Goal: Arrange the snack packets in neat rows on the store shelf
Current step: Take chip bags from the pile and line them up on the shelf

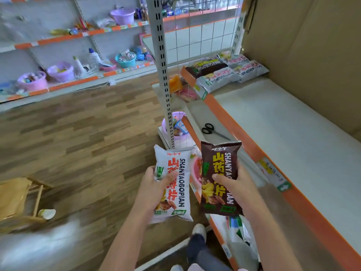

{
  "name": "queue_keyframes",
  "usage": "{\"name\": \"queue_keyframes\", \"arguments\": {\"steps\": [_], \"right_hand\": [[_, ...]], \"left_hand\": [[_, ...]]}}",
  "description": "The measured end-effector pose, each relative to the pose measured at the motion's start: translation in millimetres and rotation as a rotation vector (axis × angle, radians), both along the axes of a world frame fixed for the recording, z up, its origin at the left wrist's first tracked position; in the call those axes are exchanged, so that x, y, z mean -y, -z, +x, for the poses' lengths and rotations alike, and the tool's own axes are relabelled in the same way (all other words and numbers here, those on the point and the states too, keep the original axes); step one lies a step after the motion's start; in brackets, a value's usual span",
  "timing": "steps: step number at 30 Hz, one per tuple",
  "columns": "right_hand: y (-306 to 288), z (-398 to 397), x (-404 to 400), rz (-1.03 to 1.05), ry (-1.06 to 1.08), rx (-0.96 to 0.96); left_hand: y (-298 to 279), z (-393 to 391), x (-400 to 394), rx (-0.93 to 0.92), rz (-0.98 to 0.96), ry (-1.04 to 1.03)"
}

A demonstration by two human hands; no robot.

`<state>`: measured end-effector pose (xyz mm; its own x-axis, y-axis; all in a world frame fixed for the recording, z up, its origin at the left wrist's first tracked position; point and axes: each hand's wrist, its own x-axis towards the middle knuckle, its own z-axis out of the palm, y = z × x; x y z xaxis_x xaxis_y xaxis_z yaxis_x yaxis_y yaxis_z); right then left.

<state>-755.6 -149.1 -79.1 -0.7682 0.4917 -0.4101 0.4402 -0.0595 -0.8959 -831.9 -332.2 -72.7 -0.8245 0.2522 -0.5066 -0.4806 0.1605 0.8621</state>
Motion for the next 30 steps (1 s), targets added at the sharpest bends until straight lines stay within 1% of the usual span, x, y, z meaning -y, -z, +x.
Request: {"name": "queue_keyframes", "arguments": {"steps": [8, 12, 16, 23, 27, 30], "right_hand": [[-10, -85, -60, 0.026, -0.011, -0.099], [-10, -104, -78, -0.026, 0.040, -0.109], [-8, -120, -95, -0.014, 0.141, -0.082], [-1, -157, -126, 0.021, 0.391, -0.012], [-5, -178, -133, 0.035, 0.563, 0.008], [-8, -187, -136, 0.061, 0.682, 0.035]], "left_hand": [[-23, -81, -60, -0.147, -0.019, 0.060], [-18, -105, -83, -0.140, -0.040, 0.106], [-15, -140, -110, -0.133, -0.038, 0.175], [-5, -219, -173, -0.179, -0.027, 0.443], [-3, -264, -211, -0.247, -0.023, 0.633], [-3, -283, -239, -0.347, -0.028, 0.769]]}}
